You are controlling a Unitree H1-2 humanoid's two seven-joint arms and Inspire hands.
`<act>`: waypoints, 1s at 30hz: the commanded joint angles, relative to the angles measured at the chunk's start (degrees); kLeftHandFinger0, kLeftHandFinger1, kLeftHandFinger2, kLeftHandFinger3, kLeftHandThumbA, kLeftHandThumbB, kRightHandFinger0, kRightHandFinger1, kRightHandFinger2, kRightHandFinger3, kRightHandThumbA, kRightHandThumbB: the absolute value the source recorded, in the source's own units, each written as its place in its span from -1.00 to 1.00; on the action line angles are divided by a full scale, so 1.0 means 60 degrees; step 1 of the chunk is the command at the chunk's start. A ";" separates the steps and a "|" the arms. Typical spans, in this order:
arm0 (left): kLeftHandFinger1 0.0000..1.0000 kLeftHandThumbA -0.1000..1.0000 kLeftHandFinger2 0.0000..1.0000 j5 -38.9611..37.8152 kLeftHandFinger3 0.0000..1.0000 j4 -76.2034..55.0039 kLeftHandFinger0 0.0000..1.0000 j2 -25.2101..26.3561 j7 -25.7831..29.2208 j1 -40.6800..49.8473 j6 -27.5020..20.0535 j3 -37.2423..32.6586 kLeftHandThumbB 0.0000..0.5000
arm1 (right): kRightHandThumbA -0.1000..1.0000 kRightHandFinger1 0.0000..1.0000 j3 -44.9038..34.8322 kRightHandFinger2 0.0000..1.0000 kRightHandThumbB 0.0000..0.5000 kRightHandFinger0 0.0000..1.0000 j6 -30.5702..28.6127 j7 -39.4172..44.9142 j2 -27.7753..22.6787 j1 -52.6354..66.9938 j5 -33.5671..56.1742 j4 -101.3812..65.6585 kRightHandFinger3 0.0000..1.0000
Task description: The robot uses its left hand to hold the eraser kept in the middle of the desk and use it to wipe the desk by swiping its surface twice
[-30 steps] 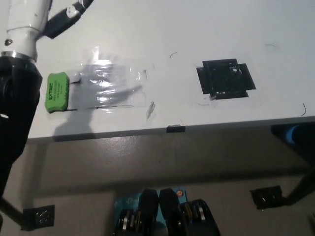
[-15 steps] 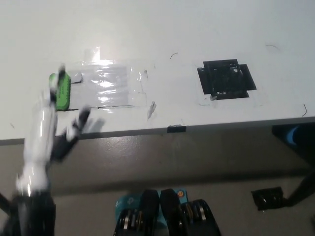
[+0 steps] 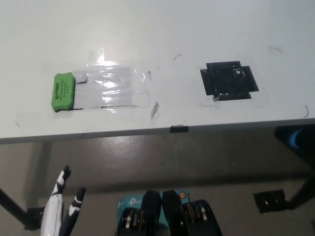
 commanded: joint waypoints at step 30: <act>1.00 1.00 1.00 -0.3177 1.00 0.0625 1.00 -0.0370 -0.0498 -0.0459 -0.0613 0.0952 0.66 | 1.00 1.00 0.0012 1.00 -0.58 1.00 0.0110 0.0273 -0.0092 0.0387 0.0264 -0.0490 1.00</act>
